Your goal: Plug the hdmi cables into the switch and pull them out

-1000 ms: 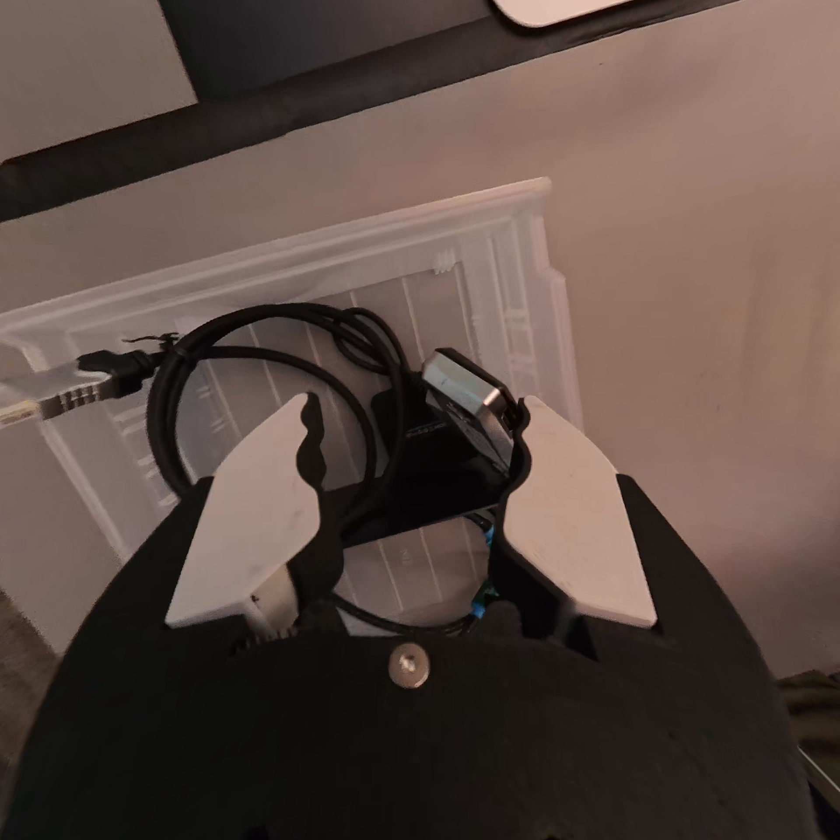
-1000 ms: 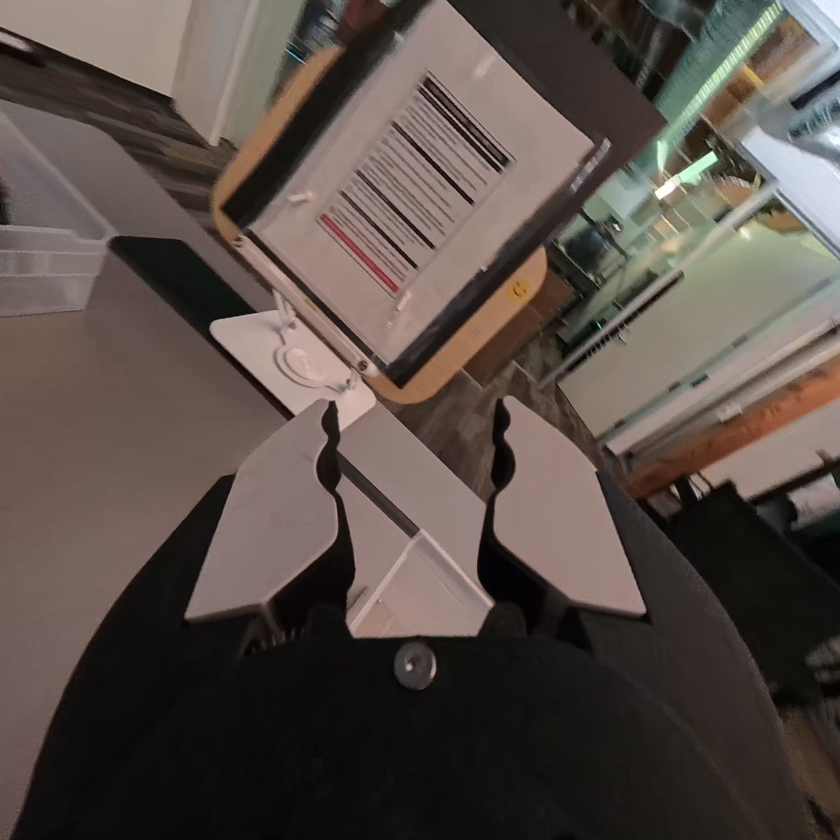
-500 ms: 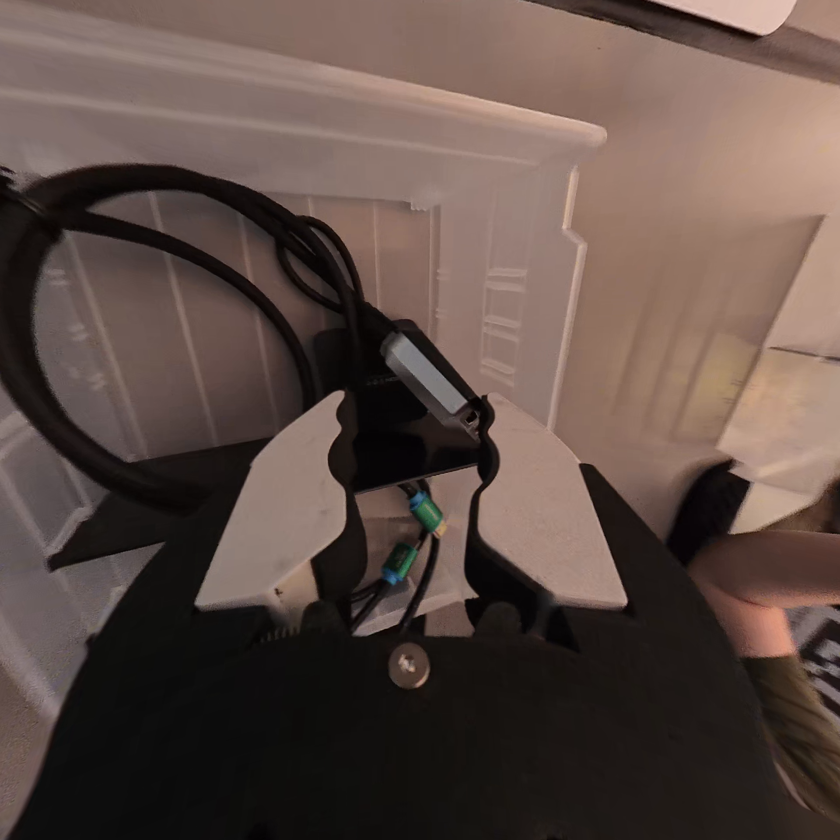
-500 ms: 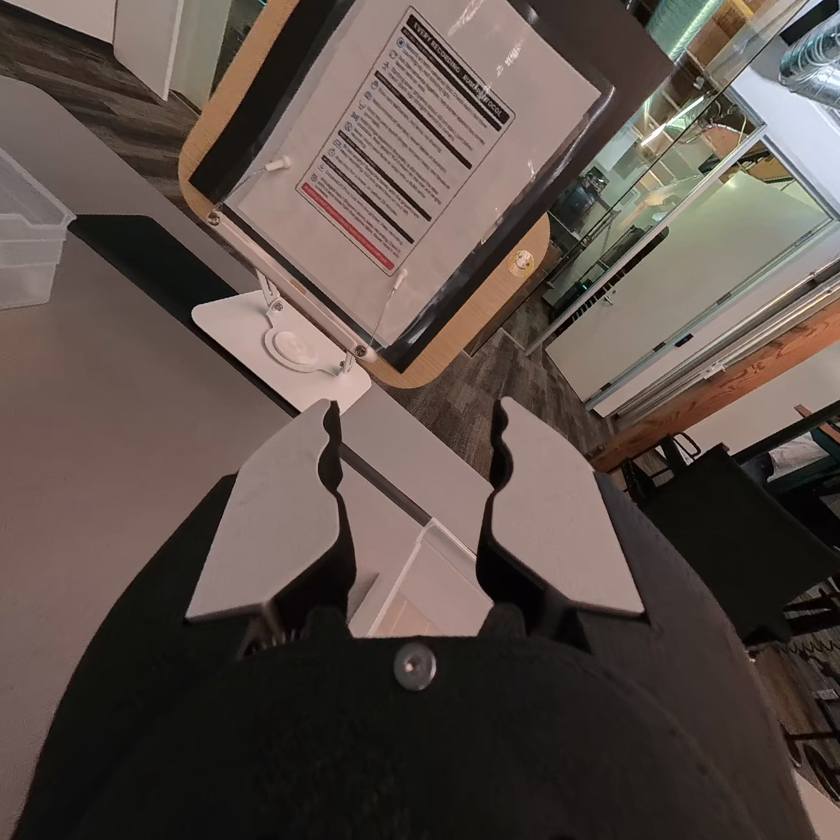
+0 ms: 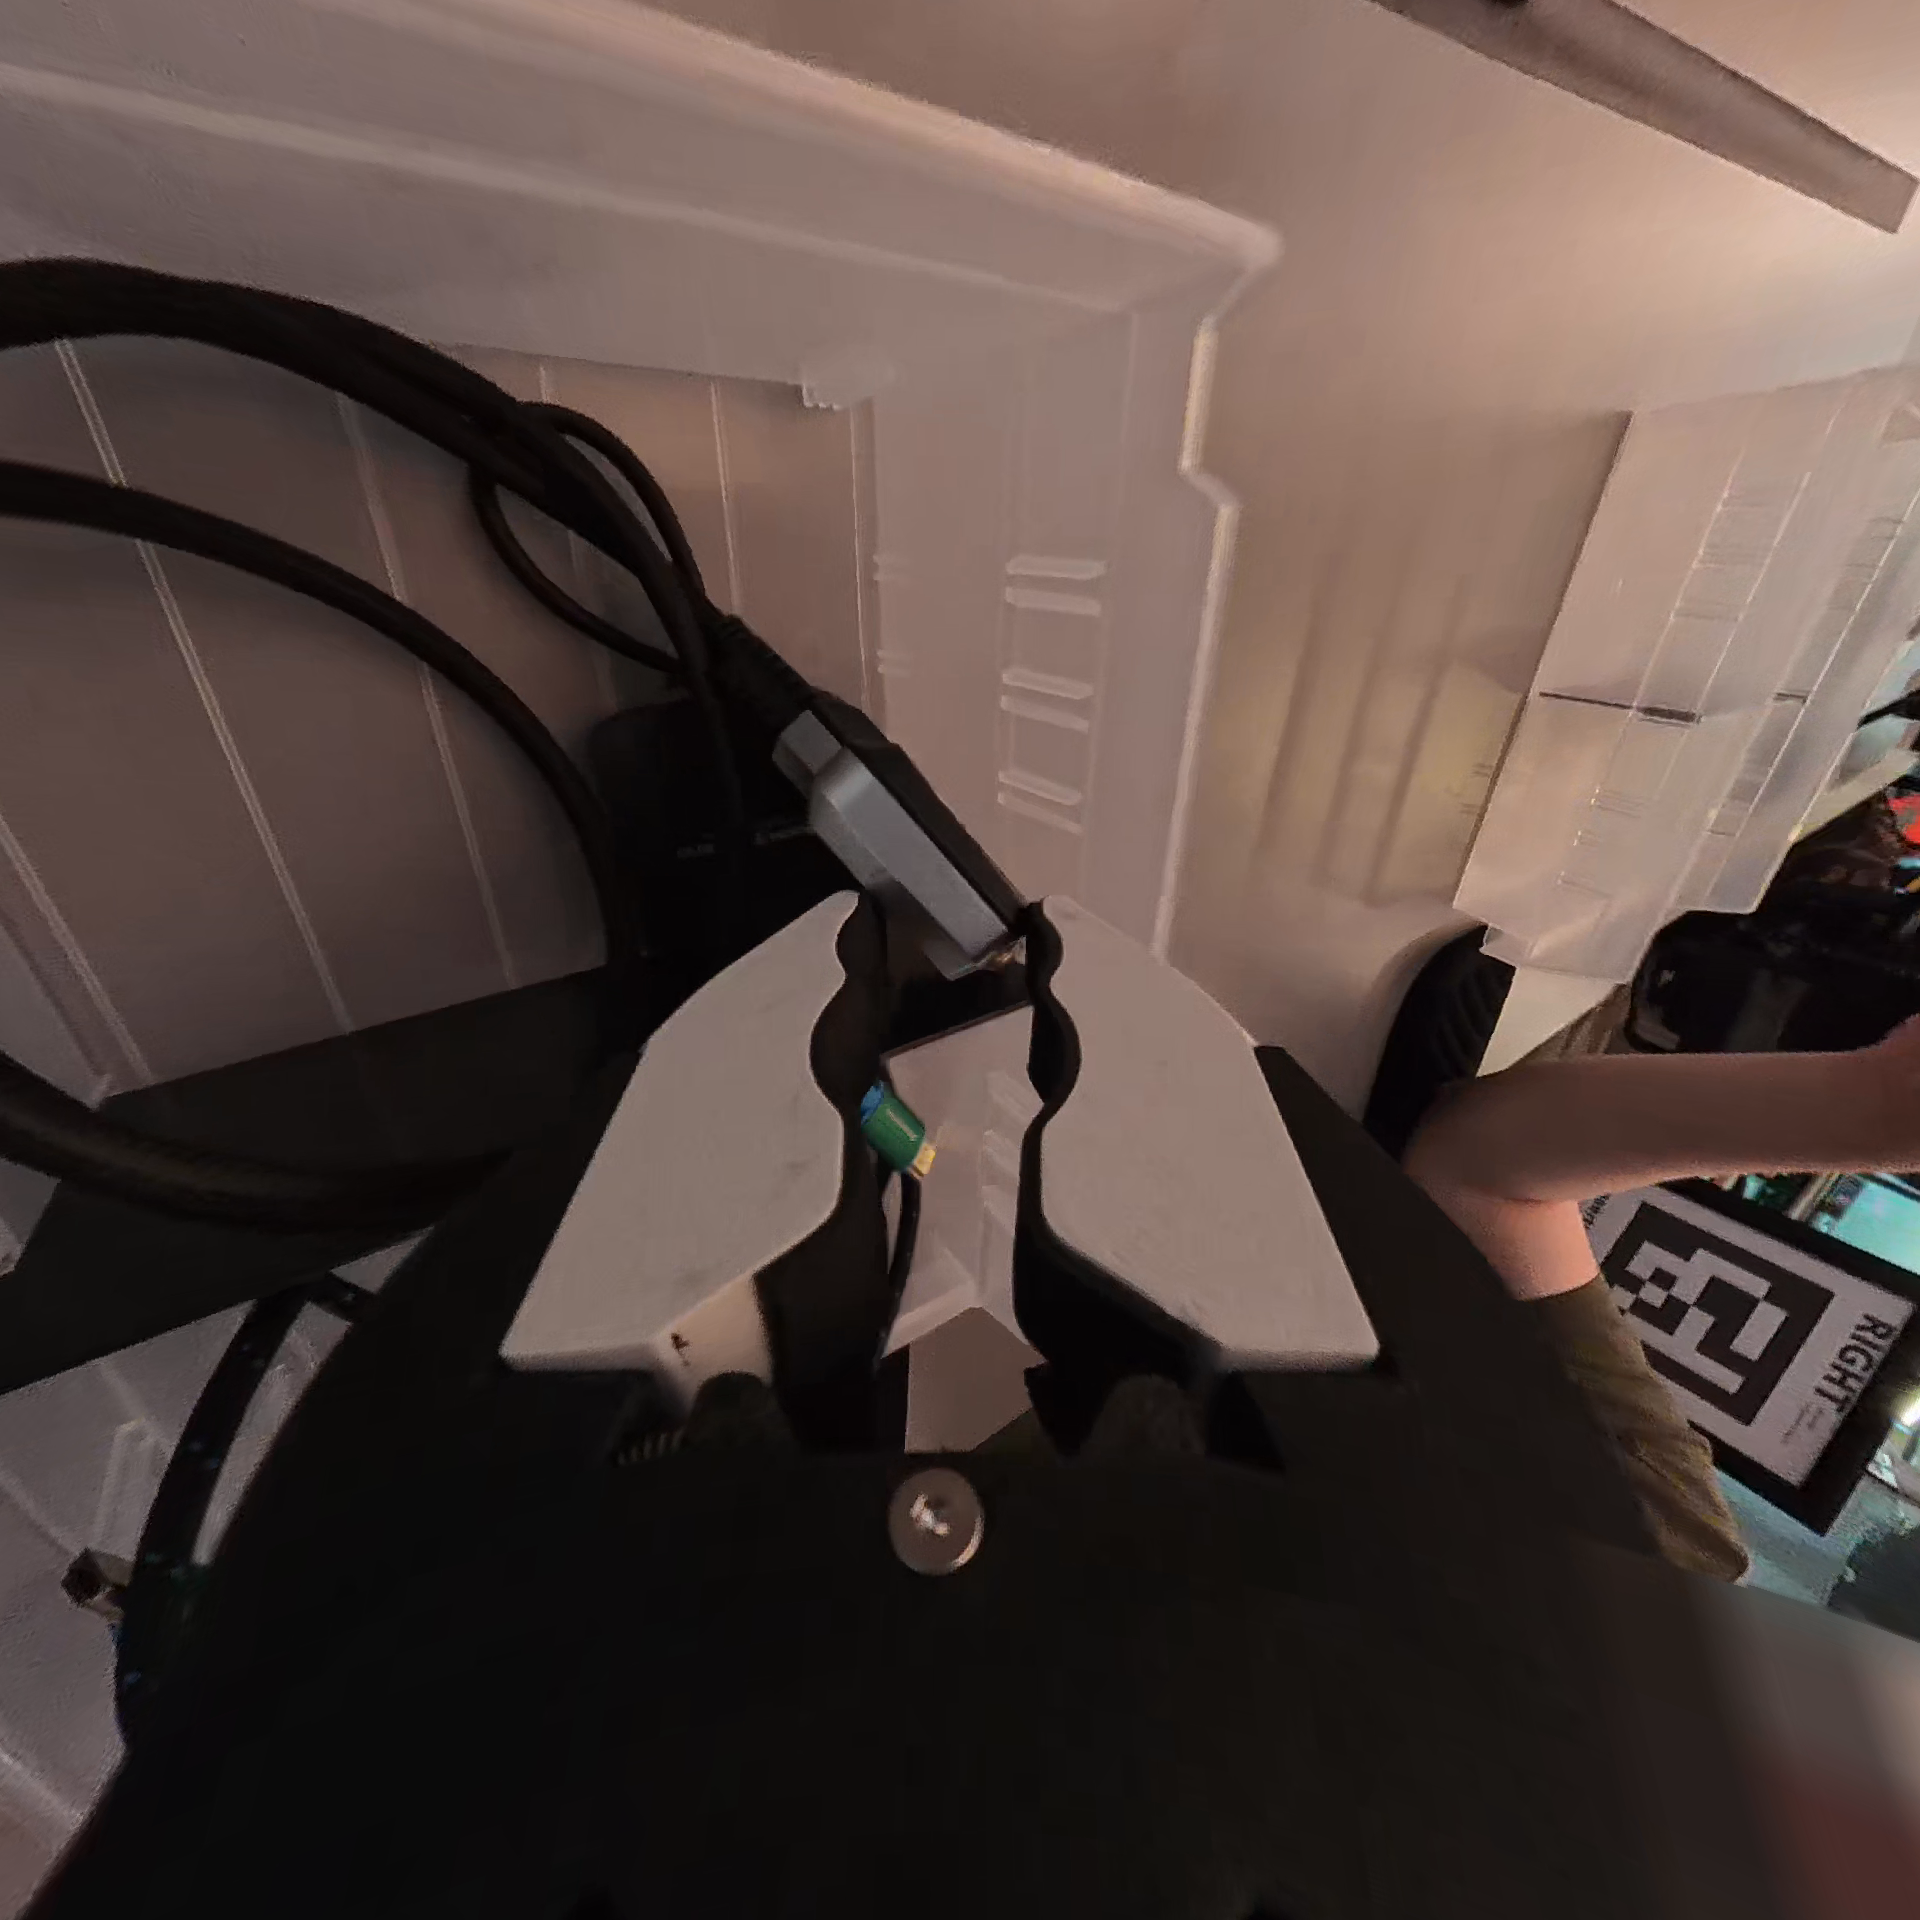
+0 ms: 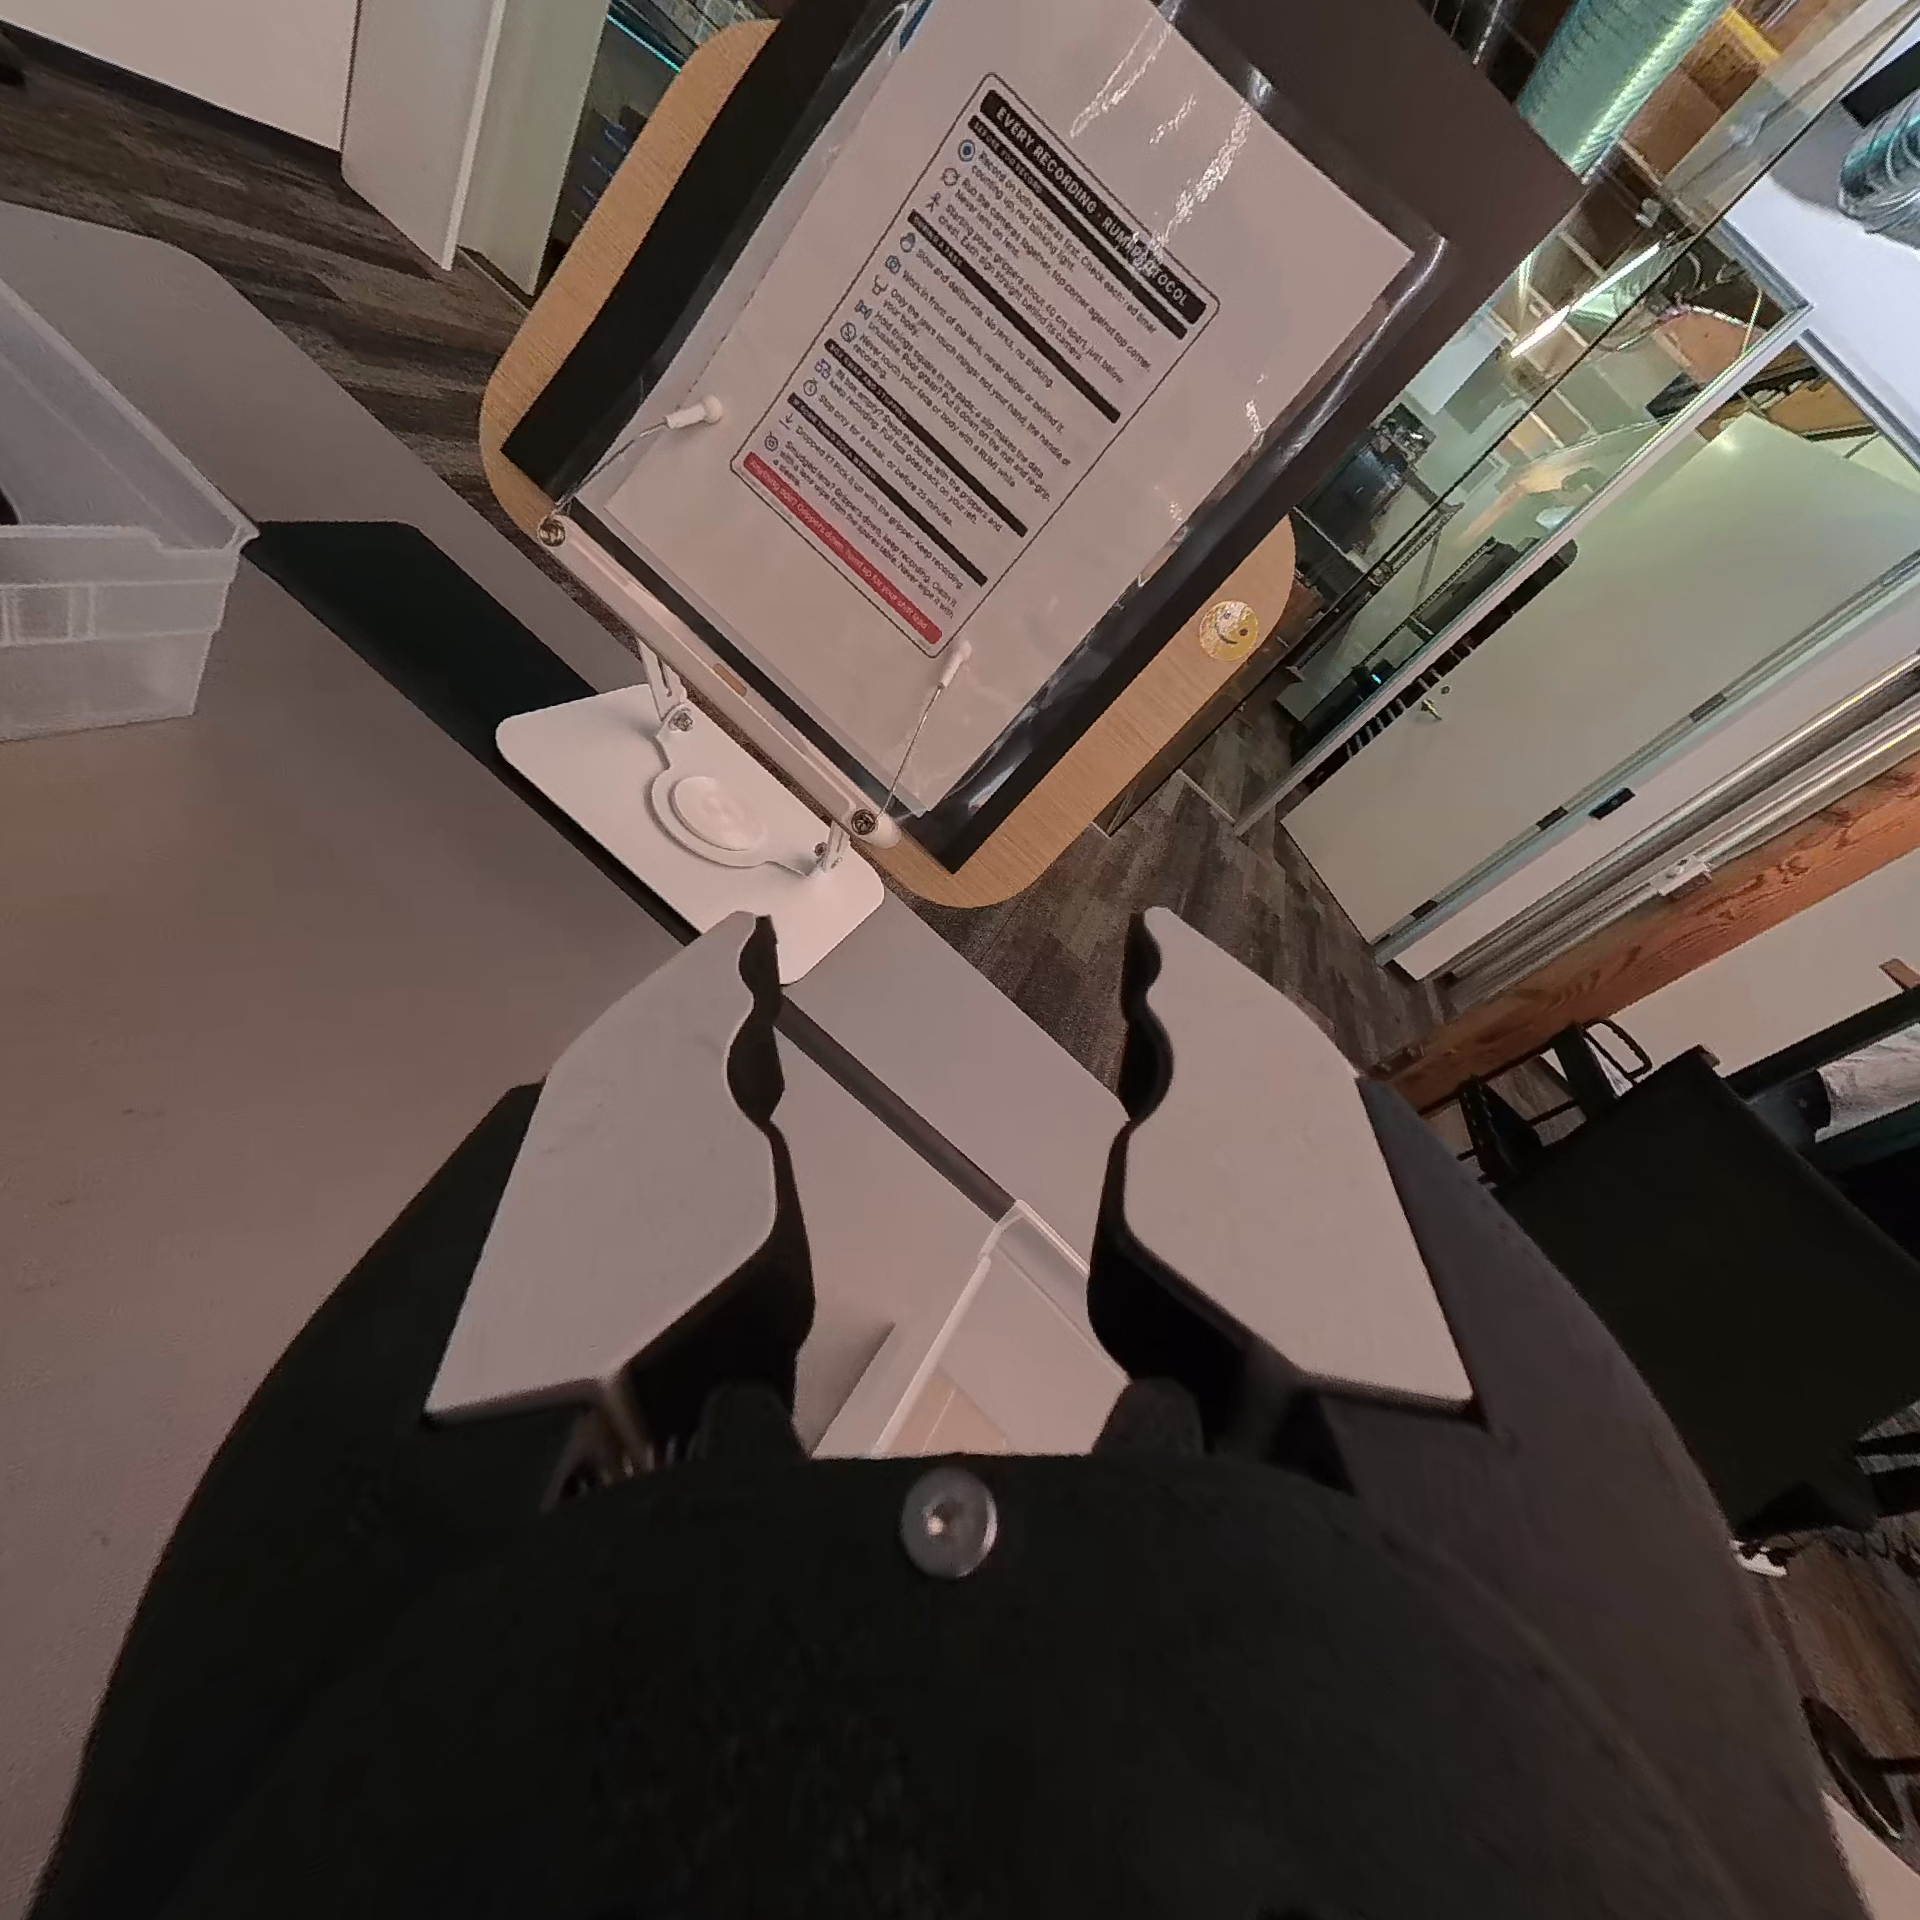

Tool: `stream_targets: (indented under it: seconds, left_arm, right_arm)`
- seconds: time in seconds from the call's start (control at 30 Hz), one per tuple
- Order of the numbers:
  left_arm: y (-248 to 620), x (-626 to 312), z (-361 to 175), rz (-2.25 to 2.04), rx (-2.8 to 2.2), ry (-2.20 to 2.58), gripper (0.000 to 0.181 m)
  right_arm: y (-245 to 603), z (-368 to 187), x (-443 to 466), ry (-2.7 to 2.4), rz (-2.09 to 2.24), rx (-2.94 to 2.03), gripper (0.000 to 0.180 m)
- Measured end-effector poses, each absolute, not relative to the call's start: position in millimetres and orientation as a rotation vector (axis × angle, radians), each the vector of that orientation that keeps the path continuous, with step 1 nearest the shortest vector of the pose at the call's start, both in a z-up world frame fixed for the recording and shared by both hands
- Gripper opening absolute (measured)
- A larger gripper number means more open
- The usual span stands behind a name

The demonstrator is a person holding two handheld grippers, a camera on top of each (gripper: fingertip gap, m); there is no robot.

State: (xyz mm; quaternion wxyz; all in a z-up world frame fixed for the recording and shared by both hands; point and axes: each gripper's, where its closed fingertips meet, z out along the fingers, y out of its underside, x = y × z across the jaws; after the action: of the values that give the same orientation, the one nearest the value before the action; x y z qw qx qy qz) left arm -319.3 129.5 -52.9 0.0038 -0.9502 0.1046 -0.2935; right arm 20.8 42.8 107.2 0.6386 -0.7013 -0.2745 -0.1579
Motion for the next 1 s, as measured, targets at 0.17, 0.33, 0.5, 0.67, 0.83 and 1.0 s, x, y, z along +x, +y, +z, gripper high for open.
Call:
stream_targets:
  seconds: [0.17, 0.33, 0.5, 0.67, 0.83, 1.0]
  left_arm:
    - [127.0, -318.5, -10.4, -0.979, -2.893, 0.428, 0.021]
    - [118.5, -318.5, 38.5, -0.995, -2.815, 0.473, 0.021]
    - [95.0, -319.3, 69.1, -0.861, -2.844, 0.628, 0.021]
    - [63.4, -299.1, 110.9, -0.846, -2.839, 0.805, 0.021]
    - [26.5, -279.2, 132.5, -0.708, -2.845, 1.045, 0.021]
    - [-11.3, -246.1, 155.6, -0.707, -2.814, 1.195, 0.021]
  right_arm:
    - [41.9, 102.8, 5.8, -0.698, -0.329, -1.588, 0.064]
    - [35.7, 95.4, -45.9, -0.835, -0.185, -1.509, 0.064]
    - [6.9, 88.3, -129.7, -0.966, 0.213, -1.356, 0.064]
    - [-17.2, 66.6, -192.2, -1.031, 0.523, -1.254, 0.062]
    - [-6.6, 49.0, -230.5, -1.102, 0.459, -1.223, 0.063]
    - [23.1, 79.8, -258.0, -1.019, 0.406, -1.148, 0.062]
